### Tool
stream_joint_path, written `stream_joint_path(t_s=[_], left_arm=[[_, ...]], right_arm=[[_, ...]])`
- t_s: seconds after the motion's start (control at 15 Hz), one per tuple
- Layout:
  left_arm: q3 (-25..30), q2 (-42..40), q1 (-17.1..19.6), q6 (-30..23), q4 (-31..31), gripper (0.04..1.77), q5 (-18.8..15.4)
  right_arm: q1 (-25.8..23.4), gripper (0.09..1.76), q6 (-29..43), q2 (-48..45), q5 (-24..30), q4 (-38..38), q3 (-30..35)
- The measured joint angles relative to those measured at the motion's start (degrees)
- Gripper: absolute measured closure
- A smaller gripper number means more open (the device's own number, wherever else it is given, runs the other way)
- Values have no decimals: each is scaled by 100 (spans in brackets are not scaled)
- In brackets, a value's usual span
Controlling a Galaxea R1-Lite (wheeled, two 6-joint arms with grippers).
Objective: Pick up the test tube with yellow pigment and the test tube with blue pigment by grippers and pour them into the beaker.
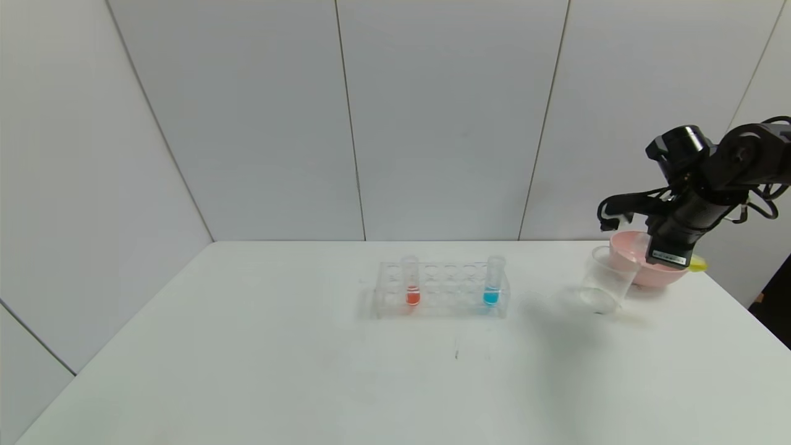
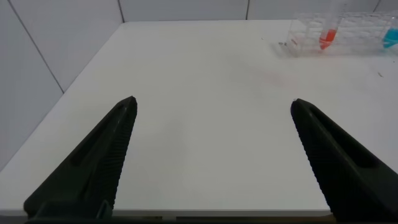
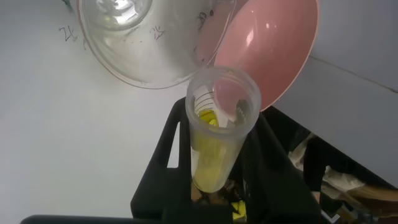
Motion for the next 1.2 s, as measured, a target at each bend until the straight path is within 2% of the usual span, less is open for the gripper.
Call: stream_joint_path(t_s=[1.2], left_arm=[[0,0,5,0,0,5,0]], right_arm=[[393,132,-407,37,-1332,-132,0]])
